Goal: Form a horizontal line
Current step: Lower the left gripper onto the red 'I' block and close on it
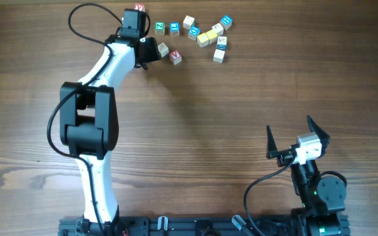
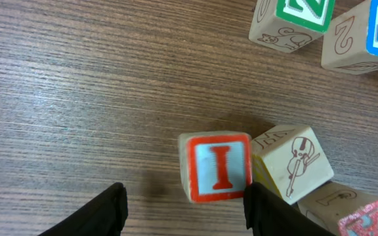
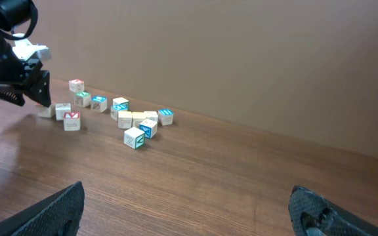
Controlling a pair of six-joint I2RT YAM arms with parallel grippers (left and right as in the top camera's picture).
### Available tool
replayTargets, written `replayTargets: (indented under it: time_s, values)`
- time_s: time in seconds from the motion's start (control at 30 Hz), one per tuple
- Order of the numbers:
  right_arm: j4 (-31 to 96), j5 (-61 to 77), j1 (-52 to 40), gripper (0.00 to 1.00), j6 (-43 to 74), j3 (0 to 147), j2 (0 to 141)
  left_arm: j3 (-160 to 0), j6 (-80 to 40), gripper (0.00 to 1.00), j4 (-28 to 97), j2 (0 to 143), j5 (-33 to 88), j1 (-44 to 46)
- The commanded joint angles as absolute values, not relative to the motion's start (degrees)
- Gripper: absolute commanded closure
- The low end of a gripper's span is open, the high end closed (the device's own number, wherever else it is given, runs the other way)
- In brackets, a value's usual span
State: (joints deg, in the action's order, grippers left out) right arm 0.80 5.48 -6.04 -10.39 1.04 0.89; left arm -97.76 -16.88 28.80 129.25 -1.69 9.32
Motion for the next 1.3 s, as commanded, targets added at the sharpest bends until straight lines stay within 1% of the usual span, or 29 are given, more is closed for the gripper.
replayTargets:
  time_s: [0.0,0.2,0.27,0.33,0.37,0.43,0.53,0.57,0.63,0.73,1.0,1.2,1.23,1.27]
  values:
    - [0.64,4.73,-5.69,0.00,-10.52,0.73,0.43,-98.48,-16.71,0.39,28.27,131.07,-2.66,9.28]
    - [0.64,4.73,-5.69,0.00,-10.50,0.73,0.43,-98.48,-13.72,0.40,26.68,131.07,-2.22,9.28]
    - [0.64,4.73,-5.72,0.00,-10.52,0.73,0.43,-98.48,-13.76,0.44,25.63,131.07,-2.22,9.28]
    - [0.64,4.73,-5.69,0.00,-10.52,0.73,0.43,-98.48,-13.96,0.44,25.12,131.07,-2.24,9.28]
    - [0.64,4.73,-5.72,0.00,-10.50,0.73,0.43,-98.48,-13.98,0.43,24.99,131.07,-2.22,9.26]
    - [0.64,4.73,-5.69,0.00,-10.50,0.73,0.43,-98.48,-13.98,0.38,24.10,131.07,-2.22,9.26]
    - [0.64,4.73,-5.69,0.00,-10.52,0.73,0.43,-98.48,-17.32,0.38,23.53,131.07,-2.26,9.28]
    - [0.64,4.73,-5.72,0.00,-10.50,0.73,0.43,-98.48,-17.65,0.36,23.31,131.09,-2.26,9.26]
    - [0.64,4.73,-5.72,0.00,-10.50,0.73,0.43,-98.48,-17.65,0.34,22.85,131.17,-2.26,9.26]
    - [0.64,4.73,-5.69,0.00,-10.52,0.73,0.43,-98.48,-17.65,0.32,22.96,131.22,-2.26,9.26]
    - [0.64,4.73,-5.72,0.00,-10.50,0.73,0.43,-98.48,-17.63,0.44,26.98,131.20,-2.70,9.10]
    - [0.64,4.73,-5.69,0.00,-10.50,0.73,0.43,-98.50,-17.63,0.43,27.59,130.96,-2.70,9.10]
    - [0.64,4.73,-5.69,0.00,-10.52,0.73,0.43,-98.50,-17.63,0.44,27.62,130.96,-2.72,9.10]
    - [0.64,4.73,-5.69,0.00,-10.50,0.73,0.43,-98.48,-17.63,0.49,27.64,130.96,-2.70,9.10]
